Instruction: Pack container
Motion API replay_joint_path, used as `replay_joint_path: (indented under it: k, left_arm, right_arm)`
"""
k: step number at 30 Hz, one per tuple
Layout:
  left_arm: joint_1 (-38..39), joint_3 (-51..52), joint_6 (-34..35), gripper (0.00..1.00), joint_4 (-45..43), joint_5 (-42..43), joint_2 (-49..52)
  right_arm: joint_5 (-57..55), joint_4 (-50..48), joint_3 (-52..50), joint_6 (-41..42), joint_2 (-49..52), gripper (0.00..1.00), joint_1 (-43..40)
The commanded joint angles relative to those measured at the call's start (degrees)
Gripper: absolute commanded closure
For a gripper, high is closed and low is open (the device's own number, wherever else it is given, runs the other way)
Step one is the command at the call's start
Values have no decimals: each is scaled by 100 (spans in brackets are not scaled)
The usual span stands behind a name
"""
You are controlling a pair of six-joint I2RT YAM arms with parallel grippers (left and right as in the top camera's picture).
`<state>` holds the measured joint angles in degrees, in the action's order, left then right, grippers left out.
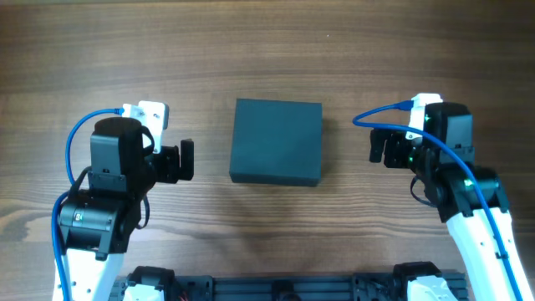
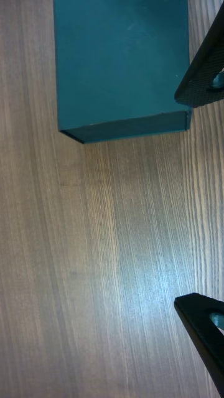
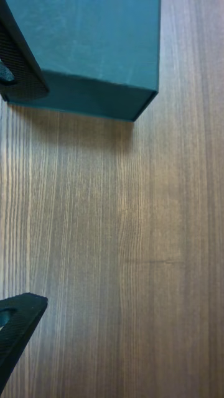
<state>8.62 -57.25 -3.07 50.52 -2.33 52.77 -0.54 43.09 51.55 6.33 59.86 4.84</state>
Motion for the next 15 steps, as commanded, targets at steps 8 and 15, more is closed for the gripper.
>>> replay_joint_path:
  k: [8,15]
  left_arm:
    - [11,76,79,0,4,-76,17]
    - [11,76,79,0,4,-79,17]
  right_arm:
    - [-337,-15,-20,-37,0,0,-2]
    - [-417,-131,-81,-37,-1062,0,-2]
